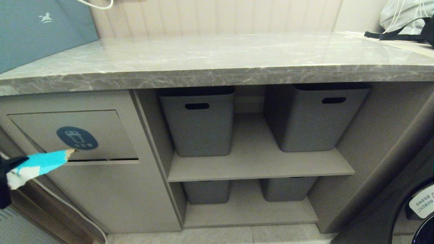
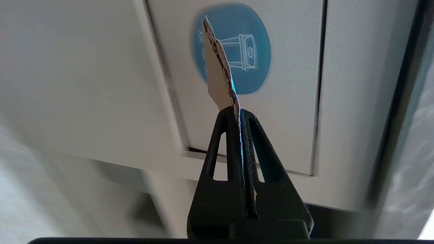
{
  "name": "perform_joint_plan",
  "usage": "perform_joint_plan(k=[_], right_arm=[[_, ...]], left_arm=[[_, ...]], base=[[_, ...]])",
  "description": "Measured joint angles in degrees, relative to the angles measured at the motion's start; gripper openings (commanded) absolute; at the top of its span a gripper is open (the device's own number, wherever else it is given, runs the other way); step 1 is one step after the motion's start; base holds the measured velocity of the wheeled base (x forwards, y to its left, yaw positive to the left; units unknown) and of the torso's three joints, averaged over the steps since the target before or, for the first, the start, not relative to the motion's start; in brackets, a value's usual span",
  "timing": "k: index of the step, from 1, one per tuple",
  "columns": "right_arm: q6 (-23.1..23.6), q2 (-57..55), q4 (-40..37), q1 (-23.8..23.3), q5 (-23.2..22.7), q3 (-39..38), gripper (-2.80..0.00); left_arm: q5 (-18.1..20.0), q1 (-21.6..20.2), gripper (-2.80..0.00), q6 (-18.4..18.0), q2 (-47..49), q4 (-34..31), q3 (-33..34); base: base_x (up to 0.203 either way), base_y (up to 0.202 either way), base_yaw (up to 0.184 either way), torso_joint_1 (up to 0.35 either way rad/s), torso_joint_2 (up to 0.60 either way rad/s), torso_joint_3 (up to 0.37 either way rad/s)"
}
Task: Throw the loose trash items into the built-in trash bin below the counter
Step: Put the garbage in the trash can
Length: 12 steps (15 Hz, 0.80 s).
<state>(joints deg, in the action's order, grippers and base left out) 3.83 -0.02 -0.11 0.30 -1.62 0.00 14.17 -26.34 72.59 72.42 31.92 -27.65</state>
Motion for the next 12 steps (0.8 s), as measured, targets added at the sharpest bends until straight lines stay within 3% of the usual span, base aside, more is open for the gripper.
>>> perform_joint_plan(k=[3,6,9,12], right_arm=[[0.0,0.0,0.0,0.0,0.0,0.0,-2.80],[0.0,0.0,0.0,0.0,0.0,0.0,-2.80],[0.0,0.0,0.0,0.0,0.0,0.0,-2.80],[0.0,0.0,0.0,0.0,0.0,0.0,-2.80]], left_arm=[[2.4,0.5,-2.80,5.8,7.5,13.2,2.6],[2.6,3.1,-2.80,9.2,15.2,21.5,1.4],[1.9,4.8,-2.80,10.4,23.0,24.0,-3.3],[-1.1,7.0,-2.80,16.2,29.7,24.0,-10.5]], base=[[0.000,0.000,0.000,0.000,0.00,0.000],[0.000,0.000,0.000,0.000,0.00,0.000],[0.000,0.000,0.000,0.000,0.00,0.000],[0.000,0.000,0.000,0.000,0.00,0.000]])
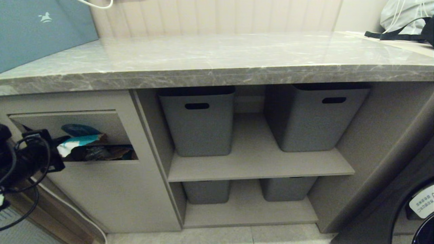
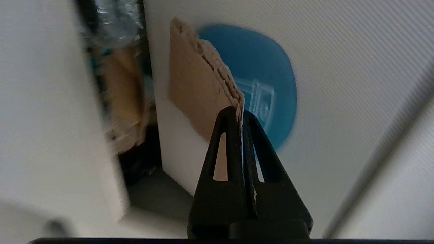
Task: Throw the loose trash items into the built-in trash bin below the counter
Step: Put the garbage in the trash can
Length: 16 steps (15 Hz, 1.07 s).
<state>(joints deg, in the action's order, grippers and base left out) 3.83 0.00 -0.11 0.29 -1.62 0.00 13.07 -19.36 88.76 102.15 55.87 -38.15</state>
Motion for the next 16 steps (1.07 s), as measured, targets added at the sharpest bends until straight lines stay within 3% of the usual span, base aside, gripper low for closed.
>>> perform_joint_plan(k=[2,7,8,16], right_arm=[[0.0,0.0,0.0,0.0,0.0,0.0,-2.80],[0.0,0.0,0.0,0.0,0.0,0.0,-2.80],[0.0,0.0,0.0,0.0,0.0,0.0,-2.80],[0.0,0.0,0.0,0.0,0.0,0.0,-2.80]], left_arm=[[-1.6,2.0,-2.80,1.9,3.4,0.3,-2.5],[-1.7,5.3,-2.80,2.1,7.6,0.2,-5.9],[-1.7,5.6,0.00,2.2,8.1,0.2,-6.2],[-1.8,6.6,0.00,5.2,11.3,0.4,-10.0]], base=[[0.000,0.000,0.000,0.000,0.00,0.000],[0.000,0.000,0.000,0.000,0.00,0.000],[0.000,0.000,0.000,0.000,0.00,0.000],[0.000,0.000,0.000,0.000,0.00,0.000]])
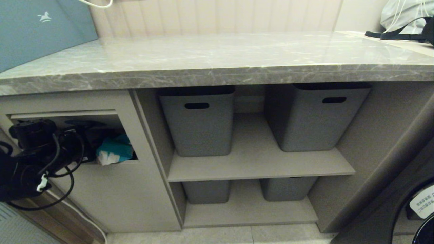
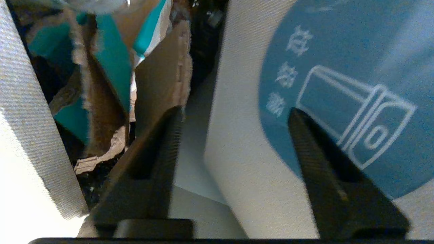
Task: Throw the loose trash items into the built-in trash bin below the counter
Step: Put the garbage in the trash can
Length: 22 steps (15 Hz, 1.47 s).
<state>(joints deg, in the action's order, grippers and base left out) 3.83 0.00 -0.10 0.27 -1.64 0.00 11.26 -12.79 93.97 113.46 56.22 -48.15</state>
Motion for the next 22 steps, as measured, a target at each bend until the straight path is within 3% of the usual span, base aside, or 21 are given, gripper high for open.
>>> perform_joint_plan(k=[10,13,15,17,22], right_arm=[[0.0,0.0,0.0,0.0,0.0,0.0,-2.80],[0.0,0.0,-0.1,0.0,0.0,0.0,-2.80],[0.0,0.0,0.0,0.0,0.0,0.0,-2.80],[0.0,0.0,0.0,0.0,0.0,0.0,-2.80],[0.0,0.0,0.0,0.0,0.0,0.0,-2.80]], left_arm=[[-0.4,-0.1,0.00,1.7,1.4,1.7,-3.1],[-1.7,-1.7,0.00,7.0,1.3,3.9,-2.6],[-2.2,-2.0,0.00,5.1,1.2,3.3,-1.5],[-4.5,-1.8,0.00,0.9,1.1,0.3,-1.0],[-4.3,0.3,0.00,-1.9,0.9,-1.3,-0.6]], base=[[0.000,0.000,0.000,0.000,0.00,0.000],[0.000,0.000,0.000,0.000,0.00,0.000],[0.000,0.000,0.000,0.000,0.00,0.000],[0.000,0.000,0.000,0.000,0.00,0.000],[0.000,0.000,0.000,0.000,0.00,0.000]])
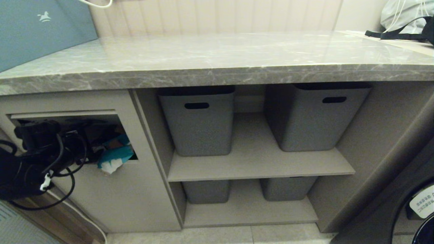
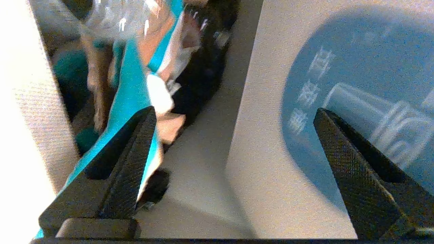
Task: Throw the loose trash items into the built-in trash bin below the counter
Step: Put the garbage in the trash can
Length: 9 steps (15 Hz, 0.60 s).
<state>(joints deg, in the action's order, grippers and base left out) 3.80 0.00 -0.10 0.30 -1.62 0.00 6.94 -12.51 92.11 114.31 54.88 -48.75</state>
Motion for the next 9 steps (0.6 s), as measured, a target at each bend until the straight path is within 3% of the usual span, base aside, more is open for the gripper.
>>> perform_joint_plan(k=[2,7,9], right_arm=[[0.0,0.0,0.0,0.0,0.0,0.0,-2.80],[0.0,0.0,0.0,0.0,0.0,0.0,-2.80],[0.0,0.0,0.0,0.0,0.0,0.0,-2.80]], left_arm=[[-0.3,0.0,0.00,-2.1,-0.4,-1.3,0.9],[-0.6,1.7,0.00,-2.4,-1.2,-1.5,1.3],[-2.8,2.4,0.00,-3.3,-1.0,-2.2,1.3]], base=[[0.000,0.000,0.000,0.000,0.00,0.000],[0.000,0.000,0.000,0.000,0.00,0.000],[0.000,0.000,0.000,0.000,0.00,0.000]])
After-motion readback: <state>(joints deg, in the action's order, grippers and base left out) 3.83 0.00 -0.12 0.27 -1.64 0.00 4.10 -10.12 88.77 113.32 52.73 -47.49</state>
